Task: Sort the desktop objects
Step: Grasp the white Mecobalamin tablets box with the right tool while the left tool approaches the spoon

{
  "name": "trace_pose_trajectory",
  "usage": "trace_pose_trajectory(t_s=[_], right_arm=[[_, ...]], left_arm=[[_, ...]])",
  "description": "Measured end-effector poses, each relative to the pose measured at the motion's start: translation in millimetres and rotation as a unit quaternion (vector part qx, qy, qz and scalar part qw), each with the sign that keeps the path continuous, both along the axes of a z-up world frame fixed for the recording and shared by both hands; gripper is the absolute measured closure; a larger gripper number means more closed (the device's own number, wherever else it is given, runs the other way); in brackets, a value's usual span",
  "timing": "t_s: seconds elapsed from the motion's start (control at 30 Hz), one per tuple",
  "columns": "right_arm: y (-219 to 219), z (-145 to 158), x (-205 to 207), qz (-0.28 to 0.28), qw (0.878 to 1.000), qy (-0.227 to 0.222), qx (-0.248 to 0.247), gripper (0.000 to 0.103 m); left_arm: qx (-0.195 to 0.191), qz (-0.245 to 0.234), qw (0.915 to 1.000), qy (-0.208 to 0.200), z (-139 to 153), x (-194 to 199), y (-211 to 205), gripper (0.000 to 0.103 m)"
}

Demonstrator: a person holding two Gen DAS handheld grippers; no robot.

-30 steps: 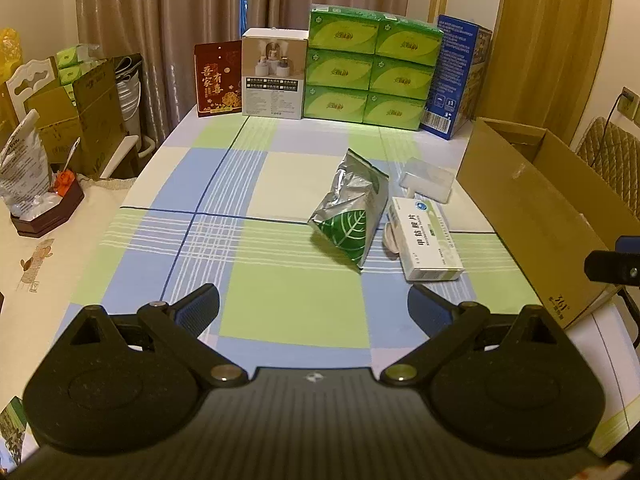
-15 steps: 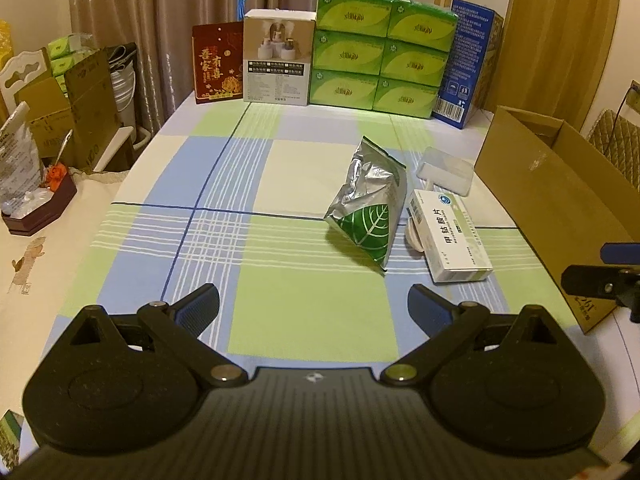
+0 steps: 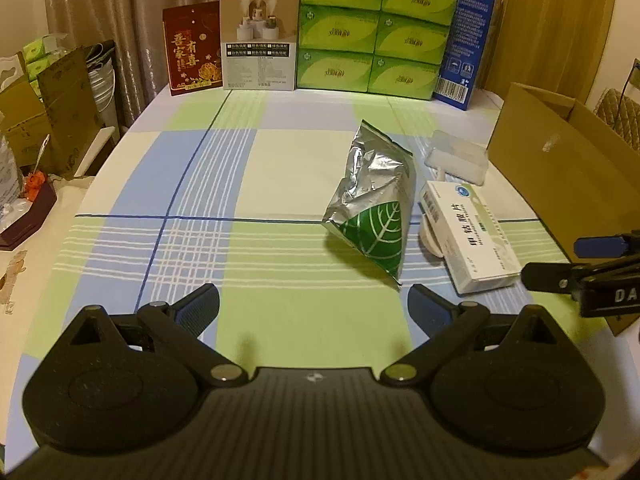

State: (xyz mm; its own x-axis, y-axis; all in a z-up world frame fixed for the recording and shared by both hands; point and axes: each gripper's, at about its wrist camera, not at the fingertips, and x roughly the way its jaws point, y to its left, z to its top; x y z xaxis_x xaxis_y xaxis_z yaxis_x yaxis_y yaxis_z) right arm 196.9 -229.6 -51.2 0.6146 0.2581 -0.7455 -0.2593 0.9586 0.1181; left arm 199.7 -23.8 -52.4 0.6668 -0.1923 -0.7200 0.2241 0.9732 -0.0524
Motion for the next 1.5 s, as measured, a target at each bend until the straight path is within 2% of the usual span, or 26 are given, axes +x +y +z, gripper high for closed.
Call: trace_pose_trajectory(t_s=[0.43,0.6,0.93,1.1,1.23,1.33,1.5], right_arm=[[14,-30,37,-0.005,1.0,0.013,-0.01,0.009],[15,-31,41,-0.002,1.0,0.017,-0.012,0.033],[-3,-21,24,-0.028,0.999,0.004,-0.033,0.034],[-21,-23,13,-0.038,0.998,0.003,-0.044,0.034],[-32,-29,11,-0.04,0.998,0.006,-0.045,0.034],[-36,-32,9,-0.039,0.998,0.003,-0.047,0.032],[-41,-35,7,-0.04,0.998,-0.002,-0.042,0.028]], left_arm=[[-0.008,-0.01,0.9999,0.008,-22,28,-10,0.004],[-0.009,-0.011,0.9998,0.011,-25,29,-11,0.004],[-0.007,-0.021,0.9997,0.005,-21,26,-18,0.004],[-0.013,-0.055,0.9983,-0.012,-13,22,-33,0.006],[-0.009,-0.101,0.9945,-0.027,-11,20,-51,0.013],[0.005,-0.144,0.9888,-0.038,-15,20,-68,0.027],[0.042,-0.198,0.9774,-0.06,-26,18,-94,0.028]])
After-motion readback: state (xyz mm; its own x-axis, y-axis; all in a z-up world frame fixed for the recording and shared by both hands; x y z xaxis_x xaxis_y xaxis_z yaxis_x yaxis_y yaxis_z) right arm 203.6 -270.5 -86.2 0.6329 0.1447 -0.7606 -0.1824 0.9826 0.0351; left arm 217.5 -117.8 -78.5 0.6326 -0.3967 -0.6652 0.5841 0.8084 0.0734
